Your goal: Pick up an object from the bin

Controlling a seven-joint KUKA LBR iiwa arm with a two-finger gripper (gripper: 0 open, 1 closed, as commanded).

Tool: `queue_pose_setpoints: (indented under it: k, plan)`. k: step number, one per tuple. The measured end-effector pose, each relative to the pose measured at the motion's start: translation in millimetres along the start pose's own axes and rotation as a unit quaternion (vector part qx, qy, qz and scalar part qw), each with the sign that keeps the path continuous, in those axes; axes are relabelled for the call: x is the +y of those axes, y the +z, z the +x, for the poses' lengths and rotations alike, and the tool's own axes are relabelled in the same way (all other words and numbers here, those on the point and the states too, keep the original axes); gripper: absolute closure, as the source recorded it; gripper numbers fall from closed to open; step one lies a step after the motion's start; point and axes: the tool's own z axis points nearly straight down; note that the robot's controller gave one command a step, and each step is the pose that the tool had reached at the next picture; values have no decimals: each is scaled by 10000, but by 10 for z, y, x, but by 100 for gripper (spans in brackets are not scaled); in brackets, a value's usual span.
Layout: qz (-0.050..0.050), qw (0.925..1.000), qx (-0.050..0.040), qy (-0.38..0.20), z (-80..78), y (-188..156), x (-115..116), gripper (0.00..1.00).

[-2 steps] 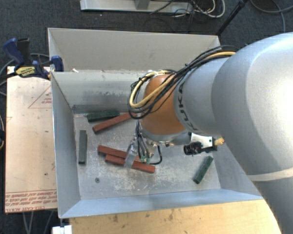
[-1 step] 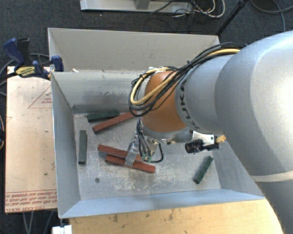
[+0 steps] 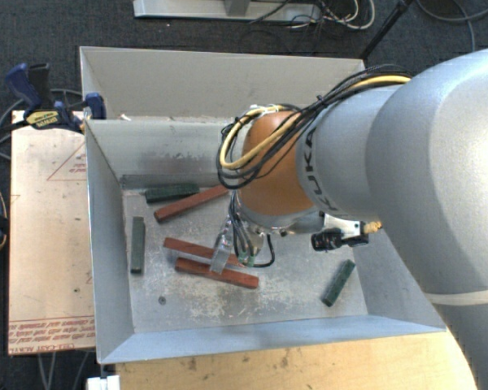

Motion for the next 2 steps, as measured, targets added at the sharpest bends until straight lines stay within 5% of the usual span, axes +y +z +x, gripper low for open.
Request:
queue_pose_setpoints:
  k: [2]
  plan:
    - [-5,10000,-8,-22,-9,-345,14,100]
